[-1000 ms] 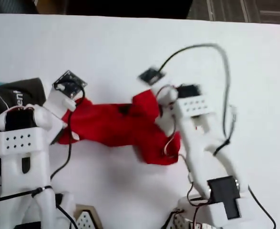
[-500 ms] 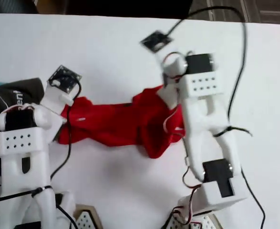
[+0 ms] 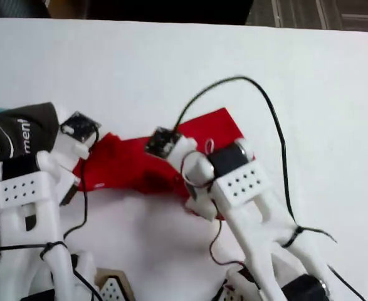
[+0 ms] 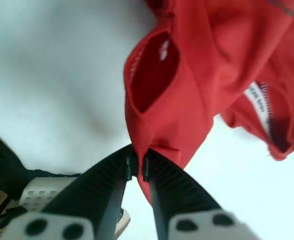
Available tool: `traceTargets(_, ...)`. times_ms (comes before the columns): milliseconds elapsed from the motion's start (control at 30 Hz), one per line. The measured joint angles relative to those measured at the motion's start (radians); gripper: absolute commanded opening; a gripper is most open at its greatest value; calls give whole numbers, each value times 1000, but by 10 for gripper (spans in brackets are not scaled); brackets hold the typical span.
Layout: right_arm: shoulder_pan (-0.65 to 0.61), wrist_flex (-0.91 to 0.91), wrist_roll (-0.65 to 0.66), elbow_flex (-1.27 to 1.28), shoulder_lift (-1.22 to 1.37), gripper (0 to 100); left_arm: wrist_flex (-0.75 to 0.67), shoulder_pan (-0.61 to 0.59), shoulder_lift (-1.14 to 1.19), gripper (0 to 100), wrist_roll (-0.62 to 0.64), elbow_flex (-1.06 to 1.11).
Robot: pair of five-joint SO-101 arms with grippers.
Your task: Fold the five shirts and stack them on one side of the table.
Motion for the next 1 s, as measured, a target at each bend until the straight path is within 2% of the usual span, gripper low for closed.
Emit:
traceTargets(100, 12, -6, -2, 55, -28, 224, -35, 2, 0, 24, -6, 28)
traceTargets(167, 11, -6, 0, 66, -35, 289, -49, 0, 0, 24, -8, 35)
traceTargets(367, 29, 25, 0, 69, -72, 258, -55, 2, 0, 24, -9, 41)
traceTargets(467, 104, -29, 0, 91, -95, 250, -55, 2, 0, 24, -9, 41)
traceTargets(567, 218, -166, 0, 133, -83, 248, -55, 2, 0, 24, -9, 41)
traceTargets(633, 273, -267, -9, 135, -21, 248, -55, 2, 0, 24, -9, 41)
traceTargets(767, 361, -402, -109, 84, 176, 251, -55, 2, 0, 24, -9, 41)
traceTargets(1000, 376, -324, -213, -273, 618, 251, -55, 2, 0, 24, -9, 41)
